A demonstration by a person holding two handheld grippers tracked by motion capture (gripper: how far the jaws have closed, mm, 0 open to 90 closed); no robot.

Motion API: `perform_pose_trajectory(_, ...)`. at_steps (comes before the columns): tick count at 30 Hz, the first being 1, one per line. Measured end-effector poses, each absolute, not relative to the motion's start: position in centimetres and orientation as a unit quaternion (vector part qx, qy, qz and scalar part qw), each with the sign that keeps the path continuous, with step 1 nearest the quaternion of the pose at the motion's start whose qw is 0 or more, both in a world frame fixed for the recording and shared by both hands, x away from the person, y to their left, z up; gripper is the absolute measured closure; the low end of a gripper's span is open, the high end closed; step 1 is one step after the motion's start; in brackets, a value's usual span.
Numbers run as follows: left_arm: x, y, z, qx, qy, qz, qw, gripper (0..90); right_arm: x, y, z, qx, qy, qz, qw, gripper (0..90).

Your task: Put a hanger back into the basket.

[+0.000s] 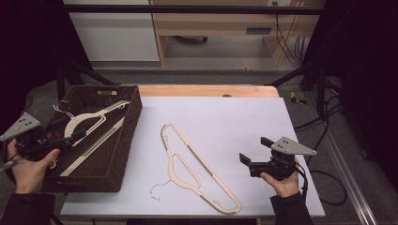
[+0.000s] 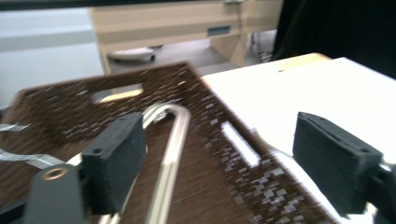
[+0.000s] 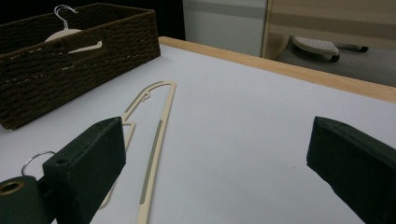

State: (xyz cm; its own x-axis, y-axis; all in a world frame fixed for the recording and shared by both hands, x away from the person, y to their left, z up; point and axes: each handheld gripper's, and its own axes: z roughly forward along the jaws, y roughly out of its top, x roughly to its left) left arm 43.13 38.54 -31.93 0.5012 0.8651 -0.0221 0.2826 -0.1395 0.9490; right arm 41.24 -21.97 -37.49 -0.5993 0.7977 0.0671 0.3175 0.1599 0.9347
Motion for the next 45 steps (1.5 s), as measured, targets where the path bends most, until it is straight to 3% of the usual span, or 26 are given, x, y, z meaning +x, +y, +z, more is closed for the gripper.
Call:
perform_pose_trajectory(16, 41.1, 29.8, -33.8, 0.717, 0.347, 0.236, 0.557, 11.7, 41.1, -21.9, -37.7, 0.384, 0.720, 0.530, 0.229, 4.5)
perform_pose_trajectory(45, 40.2, 19.7, -41.9, 0.815, 0.289, 0.138, 0.484, 19.3, 40.9, -20.0, -38.9, 0.367, 0.741, 0.521, 0.210, 4.8)
